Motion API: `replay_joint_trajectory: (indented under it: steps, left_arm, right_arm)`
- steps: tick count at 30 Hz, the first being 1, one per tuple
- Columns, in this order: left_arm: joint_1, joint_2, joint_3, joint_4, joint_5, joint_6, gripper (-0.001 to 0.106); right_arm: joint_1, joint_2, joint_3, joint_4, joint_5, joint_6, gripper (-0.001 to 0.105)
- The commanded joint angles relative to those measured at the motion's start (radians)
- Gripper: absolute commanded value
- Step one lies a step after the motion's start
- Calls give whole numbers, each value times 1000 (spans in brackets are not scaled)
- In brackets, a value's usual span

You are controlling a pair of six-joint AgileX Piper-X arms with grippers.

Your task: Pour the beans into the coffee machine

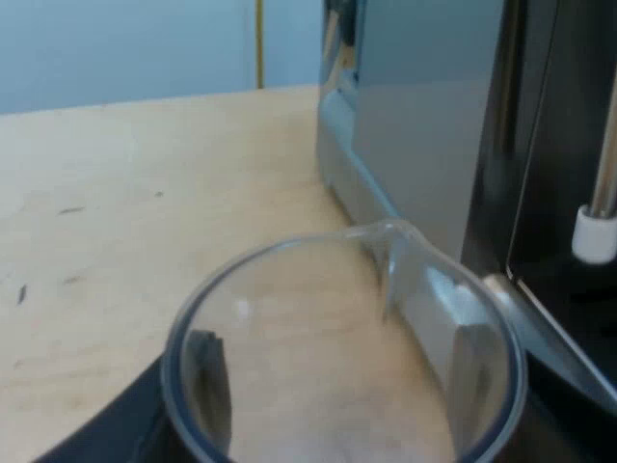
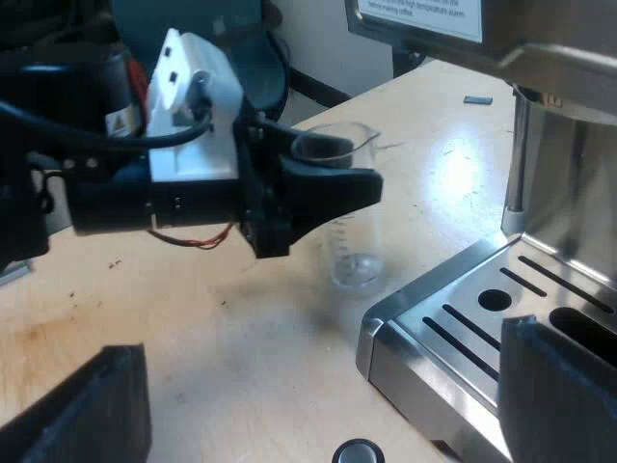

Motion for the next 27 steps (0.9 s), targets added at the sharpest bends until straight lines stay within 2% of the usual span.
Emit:
replay_joint_trajectory:
  steps: [1, 7, 12, 14, 17, 21, 22, 25, 27]
  left_arm:
    - [1, 13, -26, -21, 13, -2, 57]
    - [1, 21, -28, 5, 10, 11, 57]
    - [1, 21, -28, 112, 33, 115, 57]
    - [1, 21, -28, 148, 35, 129, 57]
    - [1, 21, -28, 146, 34, 129, 58]
    - [1, 17, -28, 157, 37, 119, 75]
    - [1, 13, -28, 166, 30, 115, 76]
    - [1, -12, -28, 237, 14, 109, 75]
    - [1, -44, -28, 336, 1, 109, 75]
  right_arm:
    - [3, 1, -2, -15, -9, -10, 79]
    - [3, 1, -2, -15, -9, -10, 79]
    - [3, 1, -2, -15, -9, -10, 79]
    - [3, 1, -2, -15, -9, -10, 79]
    - [3, 1, -2, -15, -9, -10, 79]
    - [3, 1, -2, -15, -9, -10, 79]
    - [3, 1, -2, -15, -9, -8, 79]
    - [3, 1, -2, -15, -9, -9, 79]
    - [3, 1, -2, -15, -9, -9, 79]
